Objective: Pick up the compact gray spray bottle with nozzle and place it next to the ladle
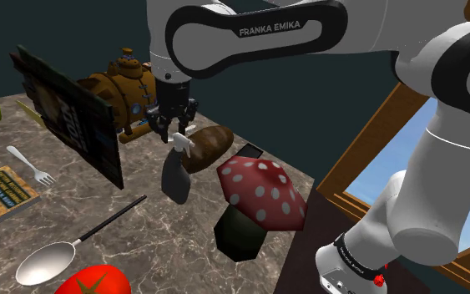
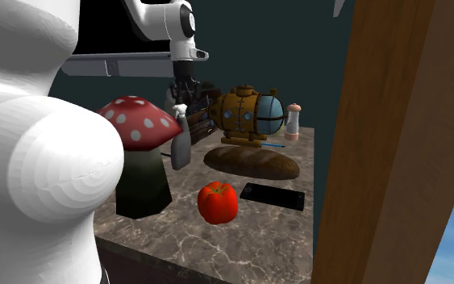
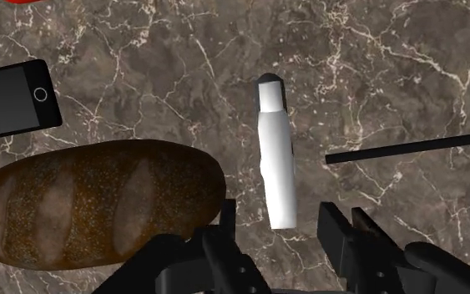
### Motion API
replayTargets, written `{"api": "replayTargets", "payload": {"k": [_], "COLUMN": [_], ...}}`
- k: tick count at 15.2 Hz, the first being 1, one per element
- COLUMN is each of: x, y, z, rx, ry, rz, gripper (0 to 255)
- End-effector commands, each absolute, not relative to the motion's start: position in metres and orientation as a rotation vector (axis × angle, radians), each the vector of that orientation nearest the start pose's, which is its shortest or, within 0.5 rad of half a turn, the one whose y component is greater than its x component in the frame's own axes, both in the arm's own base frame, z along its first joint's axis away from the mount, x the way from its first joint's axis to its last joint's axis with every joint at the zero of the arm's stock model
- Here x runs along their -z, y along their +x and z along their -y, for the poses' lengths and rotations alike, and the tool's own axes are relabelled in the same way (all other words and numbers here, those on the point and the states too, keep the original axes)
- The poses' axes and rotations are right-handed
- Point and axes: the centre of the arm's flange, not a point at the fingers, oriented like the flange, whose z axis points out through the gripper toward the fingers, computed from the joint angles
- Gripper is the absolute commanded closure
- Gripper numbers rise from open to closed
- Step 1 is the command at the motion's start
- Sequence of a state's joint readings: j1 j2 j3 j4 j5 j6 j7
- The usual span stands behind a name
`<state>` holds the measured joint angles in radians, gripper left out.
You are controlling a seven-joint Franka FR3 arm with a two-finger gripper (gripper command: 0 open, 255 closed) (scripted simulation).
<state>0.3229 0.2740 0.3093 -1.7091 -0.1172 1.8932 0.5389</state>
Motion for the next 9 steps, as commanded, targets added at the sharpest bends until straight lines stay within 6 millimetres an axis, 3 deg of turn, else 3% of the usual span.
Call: {"api": "replayTargets", "payload": {"k": [1,5,9], "x": [-0.429,-0.429,-0.479], "y": [0.519,0.519,0.522], "z": [-0.351,-0.351,-0.355], "rx": [-0.077,-0.077,-0.077], "ry": [-3.198,-3.198,-3.198], "rz": [0.203,0.203,0.203], "gripper": [0,0,0]}}
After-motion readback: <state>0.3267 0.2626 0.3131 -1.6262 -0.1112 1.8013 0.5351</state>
